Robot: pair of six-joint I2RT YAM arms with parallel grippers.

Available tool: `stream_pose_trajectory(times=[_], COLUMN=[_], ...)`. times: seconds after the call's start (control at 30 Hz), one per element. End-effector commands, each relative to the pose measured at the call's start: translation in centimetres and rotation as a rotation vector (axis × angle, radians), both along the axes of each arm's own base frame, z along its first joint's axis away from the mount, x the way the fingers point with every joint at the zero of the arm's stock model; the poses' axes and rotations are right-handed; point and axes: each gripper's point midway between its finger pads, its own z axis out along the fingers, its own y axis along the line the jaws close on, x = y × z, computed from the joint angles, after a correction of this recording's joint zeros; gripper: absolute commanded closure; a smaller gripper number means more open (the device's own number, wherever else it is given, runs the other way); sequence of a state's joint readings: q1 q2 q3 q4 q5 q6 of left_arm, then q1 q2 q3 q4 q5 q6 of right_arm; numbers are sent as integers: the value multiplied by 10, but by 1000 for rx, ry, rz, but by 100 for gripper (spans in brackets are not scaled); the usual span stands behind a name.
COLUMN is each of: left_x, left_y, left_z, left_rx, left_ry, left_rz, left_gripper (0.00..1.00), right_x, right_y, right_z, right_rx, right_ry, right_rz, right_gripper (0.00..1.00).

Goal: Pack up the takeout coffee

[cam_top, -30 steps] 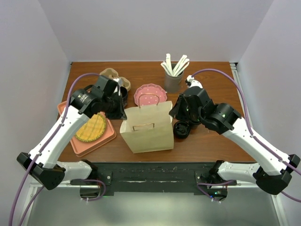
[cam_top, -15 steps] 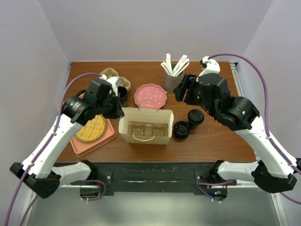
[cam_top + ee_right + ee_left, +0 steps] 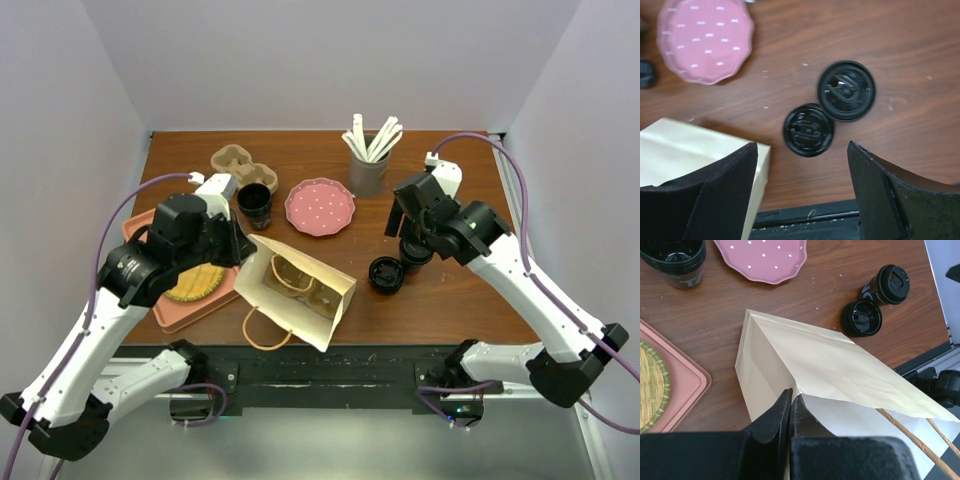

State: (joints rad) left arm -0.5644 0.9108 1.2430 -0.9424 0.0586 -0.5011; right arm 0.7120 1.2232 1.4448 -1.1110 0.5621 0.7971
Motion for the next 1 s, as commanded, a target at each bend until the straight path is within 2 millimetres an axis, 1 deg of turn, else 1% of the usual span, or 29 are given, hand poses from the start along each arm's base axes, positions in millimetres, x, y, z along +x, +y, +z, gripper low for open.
stream_pose_trajectory(times=[0.0, 0.03, 0.1, 0.17, 0.2, 0.27, 0.33, 0.47, 0.5, 0.53, 0.57, 0.63, 0.67, 0.7, 0.77, 0.83, 0.87, 0.97], left_x=[-3, -4, -6, -6, -7, -7, -9, -13, -15, -15, -16, -17, -18, -19, -19, -20, -19, -18], left_y=[-9, -8, -8, -7, -7, -8, -7, -5, -4, -4, -5, -3, -4, -7, -8, -10, -11, -12], left_z=[4, 2, -1, -2, -5, -2, -2, 6, 1, 1, 2, -4, -2, -2, 5, 2, 4, -1], left_rx=[-45, -50, -49, -43, -32, -33, -35, -55, -40, -39, -41, -36, -43, -51, -80, -82, -84, -75], left_ry=[-64, -61, -55, -49, -27, -18, 8, 21, 51, 64, 71, 118, 124, 140, 155, 198, 204, 234], left_rz=[-66, -59, -59, -57, -59, -61, -48, -26, -19, -15, -18, 12, 9, 4, 29, 47, 48, 53], left_gripper=[100, 100, 100, 100, 100, 100, 100, 100, 100, 100, 100, 100, 100, 100, 100, 100, 100, 100], right_x=[7, 12, 15, 18, 19, 20, 23, 31, 33, 36, 37, 41, 43, 48, 55, 61, 63, 64], right_y=[-18, -26, -27, -33, -35, -39, -44, -51, -51, -53, -53, -54, -56, -54, -60, -63, -63, -65], right_z=[-16, -21, -29, -36, -37, -45, -53, -72, -75, -83, -86, -94, -96, -97, -101, -103, -108, -116], right_rx=[17, 16, 11, -5, -8, -9, -4, -7, -13, -26, -42, -54, -62, -46, -45, -40, -47, -55], right_ry=[39, 50, 79, 106, 112, 141, 158, 216, 227, 253, 267, 289, 293, 285, 296, 303, 325, 354], right_rz=[-81, -106, -96, -104, -106, -110, -123, -108, -99, -95, -79, -75, -66, -55, -55, -47, -33, -24], right_gripper=[24, 24, 24, 24, 24, 23, 23, 19, 18, 18, 17, 13, 12, 11, 11, 12, 12, 13])
